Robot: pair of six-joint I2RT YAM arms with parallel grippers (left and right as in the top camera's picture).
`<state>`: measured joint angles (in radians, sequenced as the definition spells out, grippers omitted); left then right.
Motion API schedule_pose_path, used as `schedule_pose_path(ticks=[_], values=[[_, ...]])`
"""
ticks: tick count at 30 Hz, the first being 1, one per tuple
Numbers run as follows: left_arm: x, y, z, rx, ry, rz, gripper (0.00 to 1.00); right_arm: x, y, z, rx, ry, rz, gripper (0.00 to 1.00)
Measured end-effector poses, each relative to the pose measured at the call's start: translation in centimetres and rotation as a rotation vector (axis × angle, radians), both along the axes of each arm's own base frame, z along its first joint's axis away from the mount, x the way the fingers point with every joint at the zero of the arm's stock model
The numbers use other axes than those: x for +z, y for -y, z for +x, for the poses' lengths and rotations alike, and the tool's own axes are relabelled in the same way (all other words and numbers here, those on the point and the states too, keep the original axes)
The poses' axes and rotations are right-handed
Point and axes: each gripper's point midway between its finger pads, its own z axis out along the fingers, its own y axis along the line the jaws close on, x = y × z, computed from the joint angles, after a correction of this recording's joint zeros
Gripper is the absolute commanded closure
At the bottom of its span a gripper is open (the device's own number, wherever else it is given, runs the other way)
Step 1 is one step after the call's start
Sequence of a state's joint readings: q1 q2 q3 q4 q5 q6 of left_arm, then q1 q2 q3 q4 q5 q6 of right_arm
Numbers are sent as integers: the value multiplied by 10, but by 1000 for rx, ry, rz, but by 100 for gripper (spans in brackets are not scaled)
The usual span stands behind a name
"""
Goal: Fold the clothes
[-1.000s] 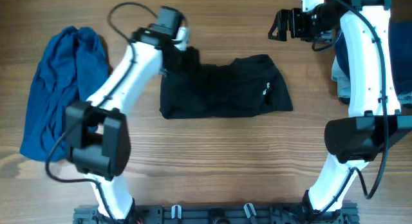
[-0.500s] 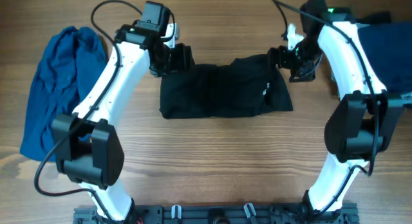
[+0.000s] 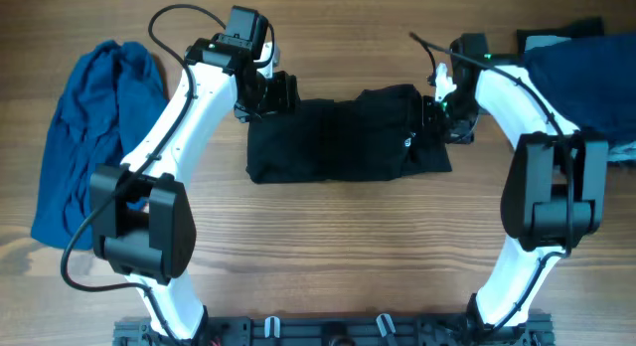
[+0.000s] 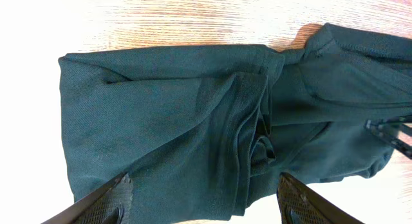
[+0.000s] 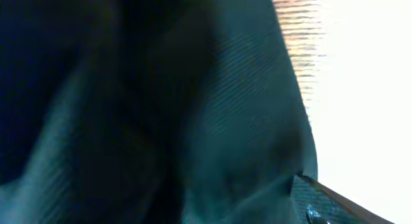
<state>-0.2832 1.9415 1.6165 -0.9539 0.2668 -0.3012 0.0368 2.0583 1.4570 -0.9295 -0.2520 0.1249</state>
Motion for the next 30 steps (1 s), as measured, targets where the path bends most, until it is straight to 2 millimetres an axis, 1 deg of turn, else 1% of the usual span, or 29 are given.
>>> schedule_pose_path(ticks=[1,2,3,4,5,6,7,12,14,20,22,25,28,30], values=[[0,0,0,0,0,0,28,-3,1,0,-6,2,-4,32],[0,0,0,0,0,0,28,-5,1,-1,-4,4,-7,43],[0,0,0,0,0,0,28,-7,2,-1,-13,2,-9,63],[0,0,0,0,0,0,28,-8,2,-2,-15,0,-10,72],[0,0,0,0,0,0,28,-9,2,-2,-14,1,-9,85],[0,0,0,0,0,0,28,-9,1,-2,-13,3,-9,93],[0,0,0,0,0,0,28,-9,1,-1,-13,8,-9,96],[0,0,0,0,0,0,28,-9,2,1,-38,9,-8,96],[0,0,0,0,0,0,28,-9,5,0,-49,2,-8,96],[0,0,0,0,0,0,29,-4,38,-7,-125,-32,5,96],[0,0,0,0,0,0,29,5,47,-6,-141,-9,27,96],[0,0,0,0,-1,0,31,29,52,0,-145,60,63,96],[0,0,-1,0,-6,2,31,55,44,4,-119,126,84,96],[0,0,-2,0,-7,2,31,69,32,5,-80,166,96,96]])
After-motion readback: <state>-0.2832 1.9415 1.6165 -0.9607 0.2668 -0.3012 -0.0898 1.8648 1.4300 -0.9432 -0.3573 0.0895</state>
